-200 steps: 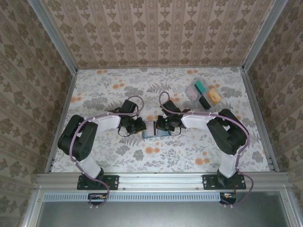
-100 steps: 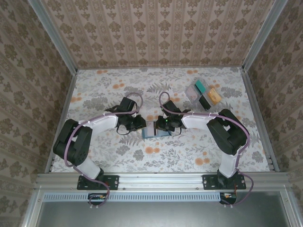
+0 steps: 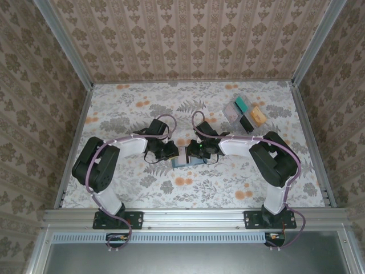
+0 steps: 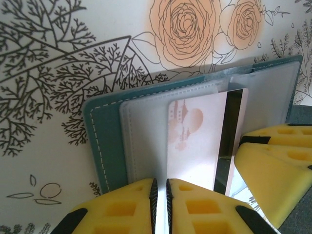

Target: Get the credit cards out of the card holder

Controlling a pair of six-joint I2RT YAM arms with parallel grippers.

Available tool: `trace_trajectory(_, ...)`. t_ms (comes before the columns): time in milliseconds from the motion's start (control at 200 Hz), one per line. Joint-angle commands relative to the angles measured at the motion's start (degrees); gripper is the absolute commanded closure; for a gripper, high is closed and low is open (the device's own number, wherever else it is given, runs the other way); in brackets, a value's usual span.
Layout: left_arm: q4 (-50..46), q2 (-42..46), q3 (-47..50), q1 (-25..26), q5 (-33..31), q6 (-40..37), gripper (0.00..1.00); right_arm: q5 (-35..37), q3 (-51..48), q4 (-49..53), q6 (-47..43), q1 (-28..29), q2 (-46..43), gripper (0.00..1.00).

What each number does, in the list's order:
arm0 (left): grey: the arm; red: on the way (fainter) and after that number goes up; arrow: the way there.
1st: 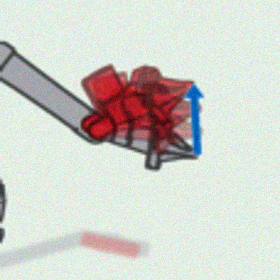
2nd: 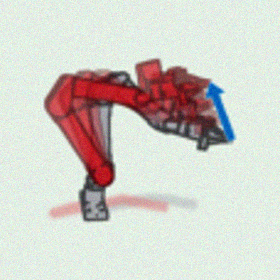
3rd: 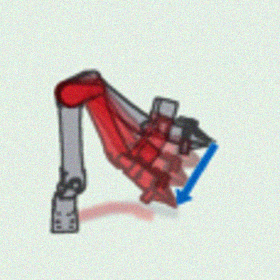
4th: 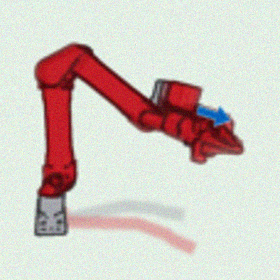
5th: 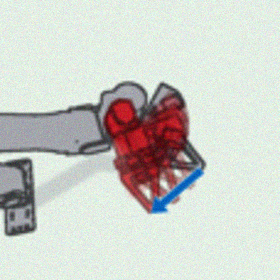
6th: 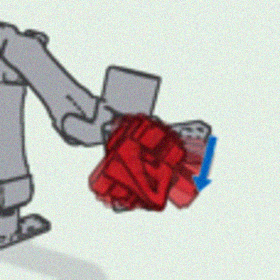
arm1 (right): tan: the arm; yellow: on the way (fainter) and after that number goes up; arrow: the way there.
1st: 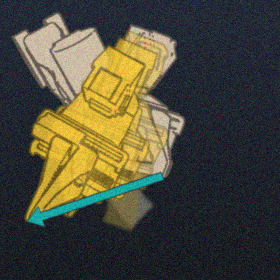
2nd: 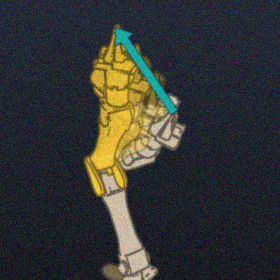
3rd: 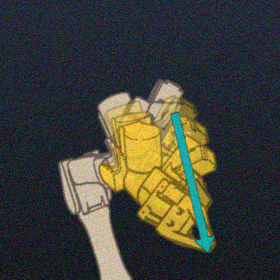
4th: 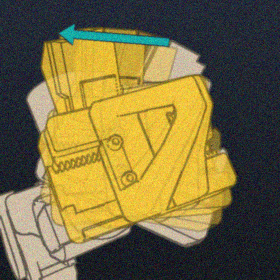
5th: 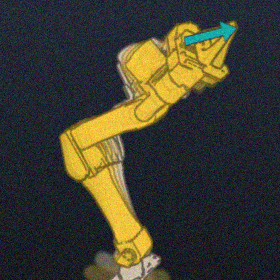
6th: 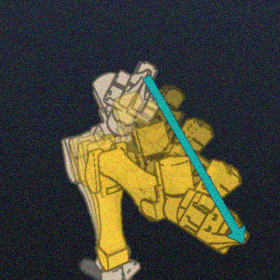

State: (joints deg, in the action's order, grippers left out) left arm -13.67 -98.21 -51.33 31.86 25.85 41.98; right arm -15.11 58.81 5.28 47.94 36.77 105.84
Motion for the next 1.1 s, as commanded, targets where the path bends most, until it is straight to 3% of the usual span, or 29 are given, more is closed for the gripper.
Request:
trace_trajectory(0, -0.97, -1.27, -0.8, 0.22, -0.54, -1.51, 0.84, -0.14, -0.86, 1.06, -0.31, -0.45, -0.14, 0.78)
trace_trajectory(365, -2.04, -3.01, 1.15, 0.09, -2.51, -2.24, 0.85, -5.0, -0.55, -2.15, -2.22, -0.83, 1.03, 0.79)
trace_trajectory(655, -2.45, -3.82, 1.45, -0.04, -3.32, -2.51, 0.87, -2.33, 1.31, 2.4, -2.88, -0.74, 2.76, 0.73)
trace_trajectory(820, -2.41, -4.74, 2.27, -0.04, -3.28, -2.61, 0.88, -4.39, 1.75, 1.7, -3.39, -0.65, 4.27, 0.73)
trace_trajectory(1095, -2.8, -4.49, 2.53, -0.26, -3.65, -2.69, 0.88, -4.62, 1.12, -0.86, -2.86, -0.78, 2.57, 0.86)
